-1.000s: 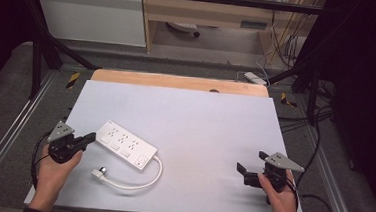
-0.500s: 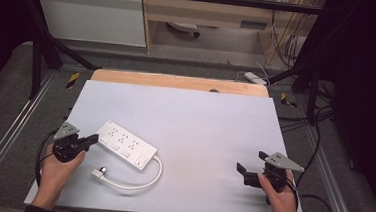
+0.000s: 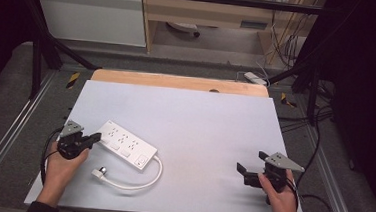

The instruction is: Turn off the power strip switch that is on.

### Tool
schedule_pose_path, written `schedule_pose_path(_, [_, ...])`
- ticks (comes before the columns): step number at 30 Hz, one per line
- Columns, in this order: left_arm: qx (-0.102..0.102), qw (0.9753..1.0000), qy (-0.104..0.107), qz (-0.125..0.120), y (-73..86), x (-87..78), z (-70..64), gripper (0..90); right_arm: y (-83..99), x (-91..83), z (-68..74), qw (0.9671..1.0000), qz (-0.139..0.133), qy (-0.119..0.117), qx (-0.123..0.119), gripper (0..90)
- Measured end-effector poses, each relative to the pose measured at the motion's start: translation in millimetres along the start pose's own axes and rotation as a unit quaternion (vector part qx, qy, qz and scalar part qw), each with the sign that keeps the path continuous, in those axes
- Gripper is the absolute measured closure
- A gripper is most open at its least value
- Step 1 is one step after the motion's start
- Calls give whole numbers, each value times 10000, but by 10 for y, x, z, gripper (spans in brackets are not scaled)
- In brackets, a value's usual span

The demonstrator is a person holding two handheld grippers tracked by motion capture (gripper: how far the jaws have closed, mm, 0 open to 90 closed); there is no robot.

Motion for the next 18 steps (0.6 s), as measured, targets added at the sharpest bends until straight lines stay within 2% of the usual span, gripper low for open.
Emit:
schedule_pose_path(8, [45, 10000, -67, 45, -16, 57, 8, 900, 5, 1, 3, 10000, 30, -57, 31, 38])
schedule_pose_path(18, [41, 9999, -45, 105, -3, 85, 12, 900, 9, 5, 7, 10000, 57, -62, 18, 40])
Point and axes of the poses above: each handheld gripper's, and its own axes: x roughly forward along the jaws, y roughly out of its underside, z roughly to its left, the point moved 5 cm from there along x, roughly forward along the jaws, and after that the axes turned 3 degrees about z, right-handed, at the moved point
